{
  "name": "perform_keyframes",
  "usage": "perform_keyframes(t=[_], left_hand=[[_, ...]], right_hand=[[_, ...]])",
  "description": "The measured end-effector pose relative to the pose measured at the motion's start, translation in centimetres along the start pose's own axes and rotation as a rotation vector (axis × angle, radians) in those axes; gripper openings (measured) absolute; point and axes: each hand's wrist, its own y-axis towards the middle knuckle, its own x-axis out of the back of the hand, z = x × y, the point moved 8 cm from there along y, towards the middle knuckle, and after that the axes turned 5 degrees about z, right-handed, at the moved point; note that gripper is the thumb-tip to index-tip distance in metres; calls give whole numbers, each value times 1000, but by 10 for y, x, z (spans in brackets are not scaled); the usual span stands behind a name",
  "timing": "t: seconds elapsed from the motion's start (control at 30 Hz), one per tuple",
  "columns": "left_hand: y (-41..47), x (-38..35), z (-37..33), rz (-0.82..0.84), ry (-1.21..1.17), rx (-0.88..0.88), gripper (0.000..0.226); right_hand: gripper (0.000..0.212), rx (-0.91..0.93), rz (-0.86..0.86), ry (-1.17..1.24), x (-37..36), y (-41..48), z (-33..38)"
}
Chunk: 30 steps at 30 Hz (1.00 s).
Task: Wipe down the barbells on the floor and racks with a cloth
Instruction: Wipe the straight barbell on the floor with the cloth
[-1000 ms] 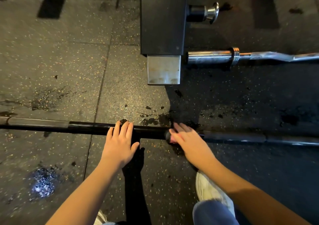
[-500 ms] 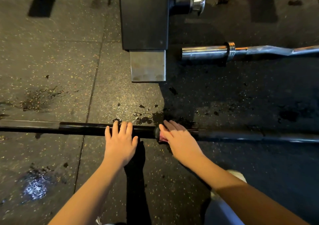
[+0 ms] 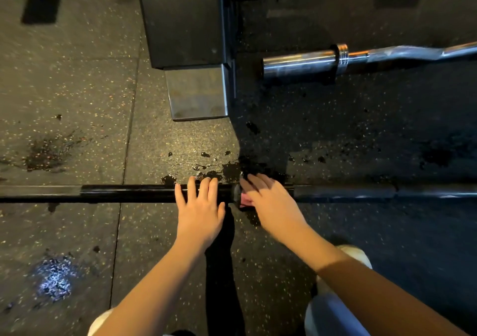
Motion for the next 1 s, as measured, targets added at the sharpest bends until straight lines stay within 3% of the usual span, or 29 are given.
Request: perform_keyframes(t=[0.07,0.13,0.27,0.4,0.53,0.7,0.8,0.9,1.0], left_hand=[[-2,1,3,-1,-2,-23,59],[-4,2,6,-8,-2,-45,58],[-6,-3,1,-22,16,-21,60],[-6,-5,4,-22,41,-41,61],[-5,-4,6,-23,41,-55,61],[-5,-4,-1,-33,-1,0,63],[-2,-2,-12,-56,-22,8,65],[5,-3,-53,-41,27,-157,68],[12,-3,-73,-12,40,-181,71]], right_hand=[[79,5,-4,-22,5,-17,-24],[80,-102,-44,-34,8,-46,-60],[63,-288,-92,-82,14,-66,-65],[56,-98,-51,-66,10,-8,4],[70,29,-14,-36,3,-9,-8],[79,-191,-63,-81,13,-76,-94],[70,-276,-39,-155,6,-66,-87],[68,-197,-53,-159,5,-38,-54],[70,-107,-58,-128,9,-34,-55]])
